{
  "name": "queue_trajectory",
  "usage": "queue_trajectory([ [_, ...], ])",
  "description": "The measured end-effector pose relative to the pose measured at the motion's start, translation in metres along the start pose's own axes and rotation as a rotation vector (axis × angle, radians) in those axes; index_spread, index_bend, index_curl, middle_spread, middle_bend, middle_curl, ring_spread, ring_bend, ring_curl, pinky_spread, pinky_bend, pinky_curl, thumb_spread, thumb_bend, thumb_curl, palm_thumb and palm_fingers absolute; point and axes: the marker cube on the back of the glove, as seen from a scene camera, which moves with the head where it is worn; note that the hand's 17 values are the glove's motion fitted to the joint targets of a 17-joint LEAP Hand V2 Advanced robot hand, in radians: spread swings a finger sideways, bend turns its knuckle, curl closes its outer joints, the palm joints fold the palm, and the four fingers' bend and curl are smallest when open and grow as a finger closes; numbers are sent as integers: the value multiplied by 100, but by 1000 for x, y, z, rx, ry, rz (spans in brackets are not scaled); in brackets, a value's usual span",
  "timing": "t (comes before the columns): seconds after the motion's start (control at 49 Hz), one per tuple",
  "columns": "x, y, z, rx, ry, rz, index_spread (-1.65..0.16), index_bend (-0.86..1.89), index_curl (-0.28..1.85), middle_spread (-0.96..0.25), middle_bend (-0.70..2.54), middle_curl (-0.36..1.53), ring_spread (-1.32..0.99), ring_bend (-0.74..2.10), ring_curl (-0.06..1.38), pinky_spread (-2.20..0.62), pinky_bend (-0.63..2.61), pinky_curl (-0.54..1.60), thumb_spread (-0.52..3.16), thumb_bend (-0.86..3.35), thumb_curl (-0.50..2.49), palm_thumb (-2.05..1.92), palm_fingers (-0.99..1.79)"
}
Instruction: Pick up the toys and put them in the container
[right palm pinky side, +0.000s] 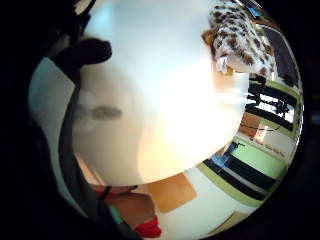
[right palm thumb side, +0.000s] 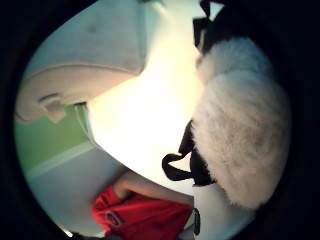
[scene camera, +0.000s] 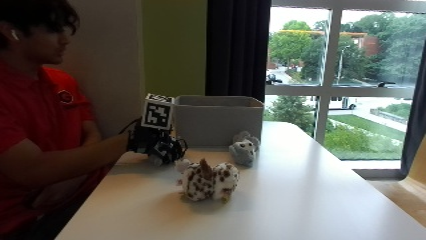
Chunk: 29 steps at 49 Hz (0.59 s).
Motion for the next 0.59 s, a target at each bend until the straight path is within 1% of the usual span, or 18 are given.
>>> queue_trajectory([
  [0.02, -1, 0, -1, 25, -5, 0, -42, 26, 23, -11, 17, 14, -17, 70, 31, -25, 113, 35, 124, 7, 32, 25, 47],
  [0.041, -2, 0, -1, 52, -6, -2, -42, 27, 23, -14, 23, 16, -20, 72, 31, -29, 113, 35, 125, 10, 34, 30, 62],
  [0.122, -7, 0, -1, 142, 37, -31, -41, 23, 23, -21, 32, 20, -30, 80, 33, -36, 110, 34, 122, 15, 40, 43, 88],
  [0.143, -8, 0, -1, 157, 45, -38, -41, 23, 24, -22, 33, 21, -32, 81, 34, -37, 109, 34, 119, 16, 41, 45, 89],
  [0.163, -8, -1, -1, 171, 49, -45, -41, 22, 25, -22, 28, 20, -32, 79, 34, -38, 109, 35, 123, 14, 40, 43, 80],
  [0.183, -7, -3, -2, 187, 47, -53, -41, 24, 27, -25, 35, 23, -35, 83, 38, -39, 109, 36, 115, 16, 44, 48, 91],
  [0.245, -1, -8, -5, 236, 0, -83, -41, 25, 28, -30, 42, 25, -40, 83, 38, -41, 104, 35, 104, 16, 49, 54, 104],
  [0.347, 20, -19, -10, 282, -84, -55, -40, 29, 33, -36, 49, 30, -44, 86, 41, -44, 98, 36, 89, 15, 55, 58, 112],
  [0.428, 35, -22, -17, 292, -145, -44, -40, 34, 36, -38, 57, 34, -45, 90, 43, -45, 94, 36, 80, 13, 59, 59, 120],
  [0.449, 37, -23, -21, 293, -155, -39, -40, 34, 37, -39, 56, 34, -46, 88, 43, -46, 95, 37, 79, 13, 60, 60, 115],
  [0.469, 40, -23, -26, 296, -165, -33, -40, 35, 38, -39, 59, 35, -45, 92, 44, -46, 92, 36, 77, 12, 61, 60, 121],
  [0.591, 49, -24, -75, 370, -165, -46, -39, 41, 43, -40, 66, 39, -45, 96, 46, -46, 91, 37, 67, 10, 66, 59, 123],
])
